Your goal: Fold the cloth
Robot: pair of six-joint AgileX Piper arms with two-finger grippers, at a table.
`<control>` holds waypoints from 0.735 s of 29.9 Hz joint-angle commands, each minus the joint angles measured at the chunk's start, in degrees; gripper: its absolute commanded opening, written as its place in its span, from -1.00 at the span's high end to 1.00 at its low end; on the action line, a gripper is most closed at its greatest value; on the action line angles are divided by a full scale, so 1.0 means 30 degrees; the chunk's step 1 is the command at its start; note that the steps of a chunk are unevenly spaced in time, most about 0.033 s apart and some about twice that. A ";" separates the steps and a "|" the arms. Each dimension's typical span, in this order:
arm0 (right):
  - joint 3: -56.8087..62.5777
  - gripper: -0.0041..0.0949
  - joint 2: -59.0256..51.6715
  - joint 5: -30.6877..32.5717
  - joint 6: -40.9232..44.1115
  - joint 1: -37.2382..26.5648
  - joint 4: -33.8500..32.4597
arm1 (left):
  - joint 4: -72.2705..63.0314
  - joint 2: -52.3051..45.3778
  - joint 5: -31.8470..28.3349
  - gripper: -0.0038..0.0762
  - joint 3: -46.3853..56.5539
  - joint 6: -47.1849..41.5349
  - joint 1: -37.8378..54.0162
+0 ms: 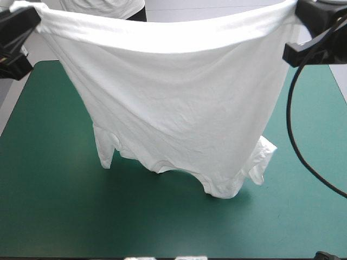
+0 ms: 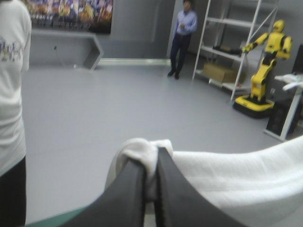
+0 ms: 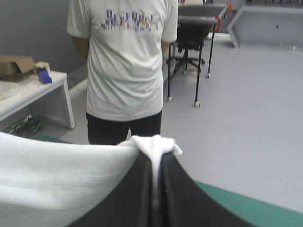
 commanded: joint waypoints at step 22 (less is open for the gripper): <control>-0.4501 0.95 0.7235 -0.7764 0.0897 -0.3516 -0.6925 | -0.1062 0.7498 -0.9760 0.93 -0.4003 0.3298 0.0005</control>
